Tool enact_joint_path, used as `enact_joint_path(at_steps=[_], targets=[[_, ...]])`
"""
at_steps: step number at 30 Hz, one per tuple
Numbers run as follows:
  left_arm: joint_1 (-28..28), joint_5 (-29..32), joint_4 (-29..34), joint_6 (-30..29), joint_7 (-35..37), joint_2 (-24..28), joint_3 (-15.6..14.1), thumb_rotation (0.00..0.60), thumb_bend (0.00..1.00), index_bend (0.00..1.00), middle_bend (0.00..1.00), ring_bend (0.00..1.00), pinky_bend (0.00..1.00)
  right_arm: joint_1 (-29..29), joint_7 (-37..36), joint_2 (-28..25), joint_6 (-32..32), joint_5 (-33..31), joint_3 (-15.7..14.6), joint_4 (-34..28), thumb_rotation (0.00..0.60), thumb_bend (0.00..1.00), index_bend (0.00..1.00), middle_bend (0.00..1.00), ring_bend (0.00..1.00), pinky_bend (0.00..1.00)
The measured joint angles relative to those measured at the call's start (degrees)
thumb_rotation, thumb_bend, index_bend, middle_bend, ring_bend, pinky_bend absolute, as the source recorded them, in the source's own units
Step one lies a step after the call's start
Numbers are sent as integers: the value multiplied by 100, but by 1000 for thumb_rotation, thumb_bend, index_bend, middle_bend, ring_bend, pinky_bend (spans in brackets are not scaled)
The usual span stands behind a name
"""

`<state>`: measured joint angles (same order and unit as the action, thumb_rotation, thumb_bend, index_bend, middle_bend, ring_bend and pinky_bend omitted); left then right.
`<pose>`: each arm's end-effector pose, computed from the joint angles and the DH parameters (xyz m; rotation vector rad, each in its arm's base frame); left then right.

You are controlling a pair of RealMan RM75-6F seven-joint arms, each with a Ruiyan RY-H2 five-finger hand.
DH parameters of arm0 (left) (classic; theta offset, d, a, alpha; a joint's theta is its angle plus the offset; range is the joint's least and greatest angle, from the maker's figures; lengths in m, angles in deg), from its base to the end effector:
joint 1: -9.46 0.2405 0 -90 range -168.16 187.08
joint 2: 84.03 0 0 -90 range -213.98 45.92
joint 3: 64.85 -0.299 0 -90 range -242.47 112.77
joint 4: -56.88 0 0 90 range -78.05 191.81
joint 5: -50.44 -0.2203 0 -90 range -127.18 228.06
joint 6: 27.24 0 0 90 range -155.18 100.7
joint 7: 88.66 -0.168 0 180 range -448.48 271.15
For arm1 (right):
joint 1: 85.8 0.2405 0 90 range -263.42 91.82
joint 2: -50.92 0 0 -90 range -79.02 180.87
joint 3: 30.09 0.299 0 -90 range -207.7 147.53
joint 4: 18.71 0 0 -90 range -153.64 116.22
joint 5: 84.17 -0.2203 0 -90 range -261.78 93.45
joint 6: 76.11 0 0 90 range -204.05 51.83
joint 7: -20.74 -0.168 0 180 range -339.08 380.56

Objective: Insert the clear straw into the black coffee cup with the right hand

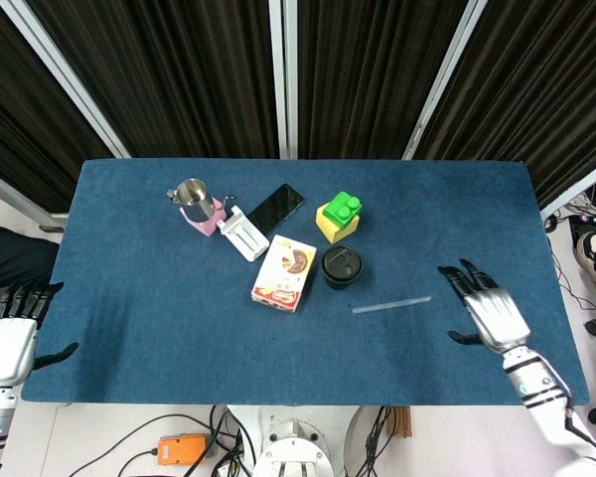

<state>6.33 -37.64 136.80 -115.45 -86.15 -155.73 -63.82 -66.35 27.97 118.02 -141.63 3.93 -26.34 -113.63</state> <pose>-0.3851 0.1931 0.1415 -1.3931 -0.8583 -0.8852 -0.2877 -0.2834 0.0924 1.8008 -0.8875 0.8698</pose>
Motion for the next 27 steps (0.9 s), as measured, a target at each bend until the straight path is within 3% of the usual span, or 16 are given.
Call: enact_joint_path(at_steps=[6, 13, 27], targets=[[13, 37, -43, 18, 35, -21, 3, 600, 11, 145, 168, 80, 36, 657, 408, 781, 668, -9, 65, 594, 600, 321, 349, 189, 97, 238], [20, 78, -124, 56, 68, -62, 4, 600, 11, 145, 168, 80, 36, 973, 443, 1474, 902, -41, 110, 1327, 600, 386, 471, 189, 98, 238], [47, 135, -238, 106, 131, -126, -4, 600, 11, 145, 168, 80, 36, 1189, 264, 2192, 926, 16, -96, 2347, 600, 446, 506, 189, 94, 238]])
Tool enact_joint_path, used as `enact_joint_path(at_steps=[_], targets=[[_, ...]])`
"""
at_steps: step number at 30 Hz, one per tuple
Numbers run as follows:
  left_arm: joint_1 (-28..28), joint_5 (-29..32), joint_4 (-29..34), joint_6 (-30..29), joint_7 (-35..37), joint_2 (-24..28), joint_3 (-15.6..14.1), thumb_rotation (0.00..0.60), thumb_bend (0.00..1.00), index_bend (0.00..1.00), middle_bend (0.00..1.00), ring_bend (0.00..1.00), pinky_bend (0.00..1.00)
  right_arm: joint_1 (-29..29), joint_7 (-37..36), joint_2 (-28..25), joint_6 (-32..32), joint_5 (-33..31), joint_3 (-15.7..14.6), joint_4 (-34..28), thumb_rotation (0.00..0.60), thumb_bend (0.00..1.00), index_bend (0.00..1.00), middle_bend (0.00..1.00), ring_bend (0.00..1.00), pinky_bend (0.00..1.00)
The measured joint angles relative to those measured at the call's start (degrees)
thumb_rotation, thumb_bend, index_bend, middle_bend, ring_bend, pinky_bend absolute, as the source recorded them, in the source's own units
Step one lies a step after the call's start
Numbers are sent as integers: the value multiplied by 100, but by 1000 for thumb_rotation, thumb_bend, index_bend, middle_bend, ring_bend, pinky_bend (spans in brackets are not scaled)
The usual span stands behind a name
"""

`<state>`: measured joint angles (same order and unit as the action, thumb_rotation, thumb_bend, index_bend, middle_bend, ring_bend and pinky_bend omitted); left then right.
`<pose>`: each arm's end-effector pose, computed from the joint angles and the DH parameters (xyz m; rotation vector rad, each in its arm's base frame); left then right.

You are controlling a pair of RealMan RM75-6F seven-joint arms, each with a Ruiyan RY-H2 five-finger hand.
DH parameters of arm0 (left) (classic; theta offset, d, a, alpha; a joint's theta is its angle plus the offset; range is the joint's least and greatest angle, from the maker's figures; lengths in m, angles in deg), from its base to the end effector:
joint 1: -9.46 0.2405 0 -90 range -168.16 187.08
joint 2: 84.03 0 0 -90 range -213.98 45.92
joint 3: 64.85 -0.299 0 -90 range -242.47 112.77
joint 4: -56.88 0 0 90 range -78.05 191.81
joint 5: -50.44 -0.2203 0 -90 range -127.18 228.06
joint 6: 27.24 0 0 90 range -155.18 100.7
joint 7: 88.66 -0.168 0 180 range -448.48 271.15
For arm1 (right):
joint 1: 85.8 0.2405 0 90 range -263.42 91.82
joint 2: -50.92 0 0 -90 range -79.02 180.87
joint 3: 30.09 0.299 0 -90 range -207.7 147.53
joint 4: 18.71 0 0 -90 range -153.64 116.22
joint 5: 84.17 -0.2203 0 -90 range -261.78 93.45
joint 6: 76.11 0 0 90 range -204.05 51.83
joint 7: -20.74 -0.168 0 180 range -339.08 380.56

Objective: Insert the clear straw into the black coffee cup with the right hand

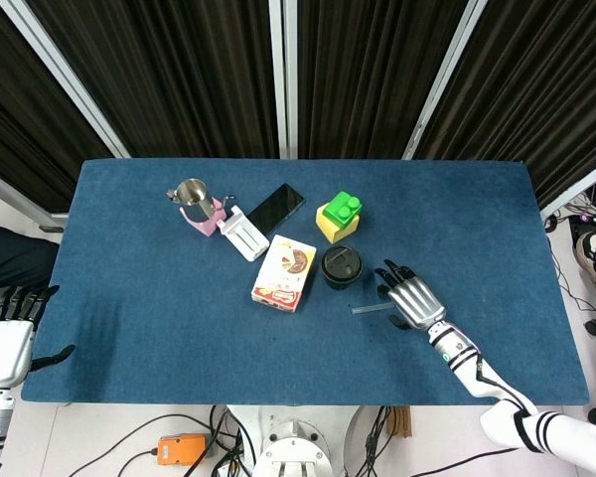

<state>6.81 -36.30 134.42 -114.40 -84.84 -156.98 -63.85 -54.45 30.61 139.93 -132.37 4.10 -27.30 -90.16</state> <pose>-0.3976 0.1899 0.1367 -1.3743 -0.8877 -0.8578 -0.2681 -0.3435 -0.0413 2.0338 -0.7464 0.7931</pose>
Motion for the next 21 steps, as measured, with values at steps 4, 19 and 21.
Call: enact_joint_path(at_steps=[4, 19, 21], targets=[[13, 11, -31, -5, 24, -9, 2, 600, 11, 145, 167, 80, 36, 15, -107, 86, -26, -9, -40, 131, 600, 482, 541, 189, 95, 238], [32, 19, -92, -1, 47, -30, 2, 600, 11, 145, 167, 80, 36, -1, -375, 251, -174, -103, -92, 428, 600, 541, 667, 237, 112, 238], [34, 24, -88, -2, 50, -25, 5, 600, 11, 145, 167, 80, 36, -13, -462, 231, -241, -96, -84, 422, 600, 541, 677, 253, 124, 238]])
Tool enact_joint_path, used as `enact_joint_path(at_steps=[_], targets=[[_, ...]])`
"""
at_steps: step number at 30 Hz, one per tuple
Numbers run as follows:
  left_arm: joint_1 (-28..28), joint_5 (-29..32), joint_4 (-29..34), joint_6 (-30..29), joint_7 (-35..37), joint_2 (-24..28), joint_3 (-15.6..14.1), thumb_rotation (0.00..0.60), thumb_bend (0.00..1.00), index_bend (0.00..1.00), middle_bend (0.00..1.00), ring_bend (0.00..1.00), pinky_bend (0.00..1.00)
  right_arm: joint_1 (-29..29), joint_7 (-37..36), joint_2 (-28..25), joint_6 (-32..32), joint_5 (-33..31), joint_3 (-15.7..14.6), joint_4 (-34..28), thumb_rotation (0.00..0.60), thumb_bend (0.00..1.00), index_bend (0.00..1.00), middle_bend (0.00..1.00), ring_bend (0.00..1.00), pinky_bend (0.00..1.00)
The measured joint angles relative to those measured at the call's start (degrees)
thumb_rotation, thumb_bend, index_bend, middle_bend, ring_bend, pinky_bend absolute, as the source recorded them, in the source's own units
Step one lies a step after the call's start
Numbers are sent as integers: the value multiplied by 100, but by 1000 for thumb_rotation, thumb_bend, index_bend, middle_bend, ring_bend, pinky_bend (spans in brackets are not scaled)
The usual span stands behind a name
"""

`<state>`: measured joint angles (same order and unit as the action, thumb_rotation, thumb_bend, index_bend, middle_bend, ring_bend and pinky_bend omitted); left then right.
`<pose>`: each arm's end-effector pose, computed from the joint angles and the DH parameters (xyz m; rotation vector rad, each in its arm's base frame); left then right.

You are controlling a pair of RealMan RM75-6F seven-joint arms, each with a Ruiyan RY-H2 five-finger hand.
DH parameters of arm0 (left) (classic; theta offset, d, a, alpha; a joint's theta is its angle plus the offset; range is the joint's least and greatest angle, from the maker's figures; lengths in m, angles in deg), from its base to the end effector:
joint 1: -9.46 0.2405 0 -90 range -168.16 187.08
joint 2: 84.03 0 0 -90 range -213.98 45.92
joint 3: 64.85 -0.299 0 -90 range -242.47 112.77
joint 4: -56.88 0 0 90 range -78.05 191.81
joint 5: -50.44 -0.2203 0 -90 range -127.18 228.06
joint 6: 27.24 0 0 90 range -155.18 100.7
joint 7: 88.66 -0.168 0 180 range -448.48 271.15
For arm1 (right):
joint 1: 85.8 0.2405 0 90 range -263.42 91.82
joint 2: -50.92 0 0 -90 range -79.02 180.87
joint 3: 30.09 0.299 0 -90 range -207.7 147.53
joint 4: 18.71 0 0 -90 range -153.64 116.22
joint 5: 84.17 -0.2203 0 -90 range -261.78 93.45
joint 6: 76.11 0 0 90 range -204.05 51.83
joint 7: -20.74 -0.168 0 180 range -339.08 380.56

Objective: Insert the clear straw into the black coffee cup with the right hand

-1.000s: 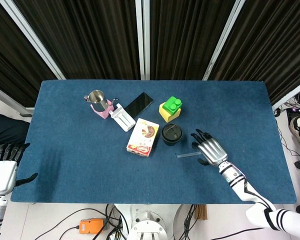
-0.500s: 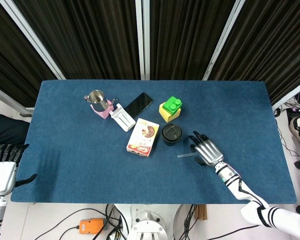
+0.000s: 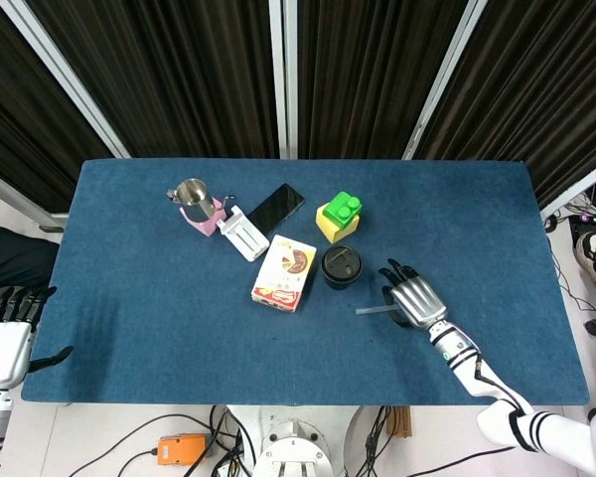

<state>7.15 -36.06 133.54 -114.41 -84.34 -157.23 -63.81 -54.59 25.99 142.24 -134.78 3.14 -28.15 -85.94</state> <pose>-0.4017 0.1878 0.1373 -1.3666 -0.8900 -0.8502 -0.2782 -0.3472 -0.0453 1.9757 -0.8059 0.8315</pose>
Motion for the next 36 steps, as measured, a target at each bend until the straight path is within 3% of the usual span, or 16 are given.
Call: enact_joint_path(at_steps=[10, 16, 20, 26, 29, 36], targets=[[-4, -17, 43, 0, -36, 25, 2, 600, 11, 145, 168, 80, 36, -139, -1230, -316, -698, 167, 105, -291, 600, 541, 709, 298, 154, 254], [-5, -24, 99, -14, -80, 83, 9, 600, 10, 145, 168, 80, 36, -221, -2552, -552, -1259, 233, 337, -574, 600, 541, 715, 306, 157, 272], [0, -15, 149, -28, -103, 117, 22, 600, 11, 145, 168, 80, 36, -161, -3603, -589, -1438, 147, 650, -738, 600, 541, 714, 306, 158, 274], [-15, -16, 220, -16, -142, 154, 33, 600, 11, 145, 167, 80, 36, 147, -4927, -260, -1374, -248, 1240, -918, 600, 541, 714, 307, 166, 277], [-19, -3, 228, -9, -146, 166, 43, 600, 11, 146, 167, 80, 36, 359, -5258, 24, -1254, -532, 1554, -981, 600, 541, 714, 307, 171, 277], [-26, 33, 195, 15, -102, 159, 62, 600, 11, 146, 167, 80, 36, 648, -5310, 624, -1144, -705, 1722, -840, 600, 541, 709, 307, 172, 273]])
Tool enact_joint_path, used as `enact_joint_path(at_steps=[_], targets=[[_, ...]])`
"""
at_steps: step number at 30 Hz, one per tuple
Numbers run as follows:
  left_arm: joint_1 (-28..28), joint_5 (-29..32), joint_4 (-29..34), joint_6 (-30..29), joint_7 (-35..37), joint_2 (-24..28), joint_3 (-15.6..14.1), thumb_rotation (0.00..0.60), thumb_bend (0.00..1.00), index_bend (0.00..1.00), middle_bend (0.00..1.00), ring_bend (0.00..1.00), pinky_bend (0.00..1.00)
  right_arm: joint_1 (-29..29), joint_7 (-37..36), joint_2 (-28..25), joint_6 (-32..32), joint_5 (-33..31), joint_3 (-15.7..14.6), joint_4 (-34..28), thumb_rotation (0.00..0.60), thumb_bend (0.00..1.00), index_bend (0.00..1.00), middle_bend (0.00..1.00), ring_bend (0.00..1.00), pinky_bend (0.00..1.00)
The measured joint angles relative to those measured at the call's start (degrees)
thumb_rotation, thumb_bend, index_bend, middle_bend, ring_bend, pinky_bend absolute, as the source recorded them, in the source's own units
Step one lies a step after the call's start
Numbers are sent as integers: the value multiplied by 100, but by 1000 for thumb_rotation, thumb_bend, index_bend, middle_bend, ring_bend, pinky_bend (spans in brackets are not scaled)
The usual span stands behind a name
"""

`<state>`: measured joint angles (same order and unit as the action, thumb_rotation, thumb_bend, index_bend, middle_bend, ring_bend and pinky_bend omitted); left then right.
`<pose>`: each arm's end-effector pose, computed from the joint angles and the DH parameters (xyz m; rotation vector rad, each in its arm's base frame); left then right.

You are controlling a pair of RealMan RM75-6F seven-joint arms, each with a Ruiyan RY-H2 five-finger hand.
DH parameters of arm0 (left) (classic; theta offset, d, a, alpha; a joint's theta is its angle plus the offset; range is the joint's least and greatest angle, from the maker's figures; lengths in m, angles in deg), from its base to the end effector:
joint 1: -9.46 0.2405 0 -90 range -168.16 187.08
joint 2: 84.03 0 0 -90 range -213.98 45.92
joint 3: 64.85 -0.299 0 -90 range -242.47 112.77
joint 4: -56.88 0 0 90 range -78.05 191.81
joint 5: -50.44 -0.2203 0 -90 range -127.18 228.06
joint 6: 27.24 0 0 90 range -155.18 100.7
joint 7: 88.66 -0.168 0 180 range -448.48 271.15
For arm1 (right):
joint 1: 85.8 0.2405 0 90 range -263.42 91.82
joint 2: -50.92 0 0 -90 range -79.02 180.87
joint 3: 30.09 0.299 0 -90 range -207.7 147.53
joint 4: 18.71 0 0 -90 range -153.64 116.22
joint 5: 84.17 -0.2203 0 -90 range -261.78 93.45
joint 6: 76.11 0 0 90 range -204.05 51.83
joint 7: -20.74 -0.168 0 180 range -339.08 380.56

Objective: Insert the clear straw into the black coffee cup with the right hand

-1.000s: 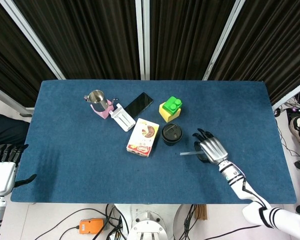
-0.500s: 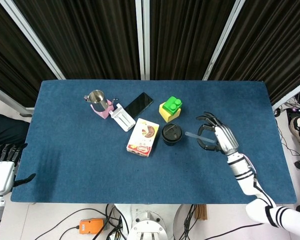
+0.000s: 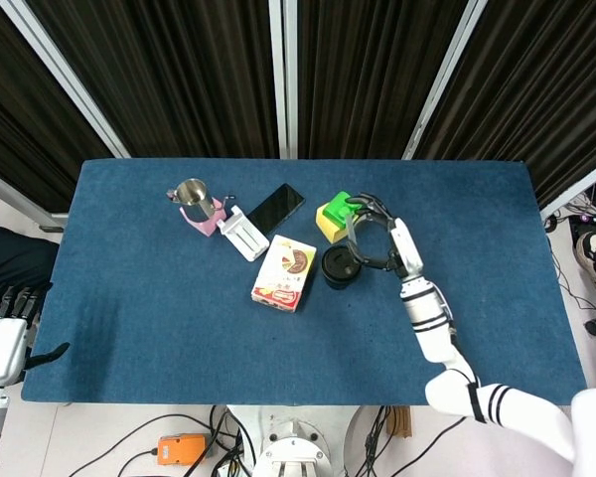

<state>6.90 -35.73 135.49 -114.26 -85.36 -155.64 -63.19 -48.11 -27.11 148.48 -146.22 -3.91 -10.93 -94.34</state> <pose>-0.3975 0.1917 0.1463 -1.3625 -0.8753 -0.8470 -0.1459 -0.4073 -0.0061 1.1604 -1.6978 2.0185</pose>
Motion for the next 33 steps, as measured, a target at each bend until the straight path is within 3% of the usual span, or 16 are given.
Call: enact_joint_path(at_steps=[12, 33], targets=[[33, 38, -127, -1, 129, -40, -3, 600, 11, 146, 167, 80, 36, 161, -141, 971, -375, 216, -127, 1101, 600, 541, 712, 307, 172, 263], [36, 30, -192, 13, 171, -96, -10, 600, 11, 145, 167, 80, 36, 85, -338, 1074, -354, 217, -232, 1391, 600, 541, 711, 308, 172, 254]])
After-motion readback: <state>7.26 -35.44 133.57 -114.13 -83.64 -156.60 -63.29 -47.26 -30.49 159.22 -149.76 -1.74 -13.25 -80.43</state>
